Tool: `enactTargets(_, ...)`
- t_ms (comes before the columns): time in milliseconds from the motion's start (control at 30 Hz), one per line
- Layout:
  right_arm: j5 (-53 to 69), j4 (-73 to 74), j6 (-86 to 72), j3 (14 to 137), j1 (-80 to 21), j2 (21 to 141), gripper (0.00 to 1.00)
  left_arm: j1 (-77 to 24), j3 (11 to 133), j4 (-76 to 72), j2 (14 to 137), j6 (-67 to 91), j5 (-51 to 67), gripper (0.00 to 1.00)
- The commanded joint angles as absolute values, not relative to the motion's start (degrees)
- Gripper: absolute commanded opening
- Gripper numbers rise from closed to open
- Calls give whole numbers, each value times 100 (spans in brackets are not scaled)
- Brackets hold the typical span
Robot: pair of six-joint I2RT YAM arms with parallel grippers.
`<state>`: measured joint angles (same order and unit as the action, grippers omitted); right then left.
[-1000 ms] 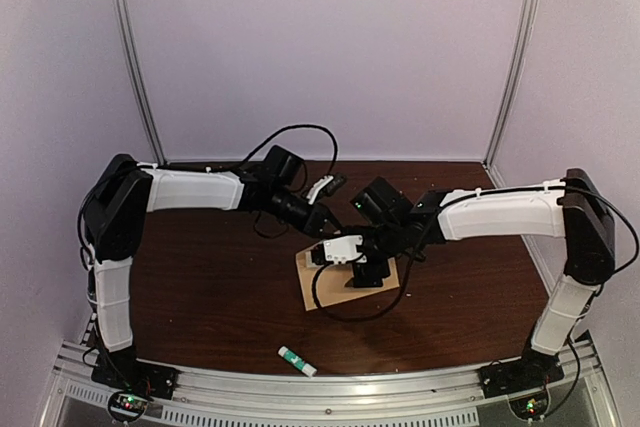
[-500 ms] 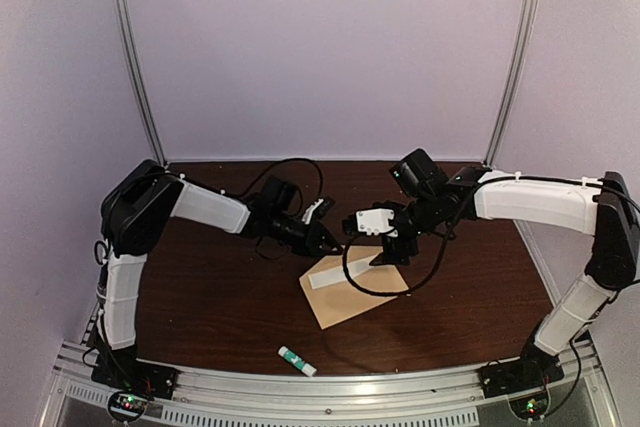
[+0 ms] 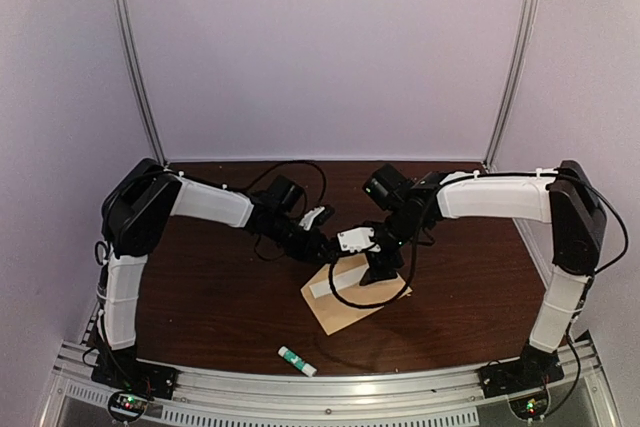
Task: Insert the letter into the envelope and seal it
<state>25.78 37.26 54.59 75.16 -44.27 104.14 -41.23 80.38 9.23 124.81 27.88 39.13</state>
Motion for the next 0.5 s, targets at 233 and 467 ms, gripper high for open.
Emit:
enactTargets(233, 2862, 4290, 5763, 8242, -4754, 11080, 82, -4096, 8242, 1672, 12426, 2231, 3651, 13)
enactTargets(467, 2909, 4655, 5744, 8911, -4936, 11720, 82, -4096, 8240, 1352, 12519, 2253, 4157, 0)
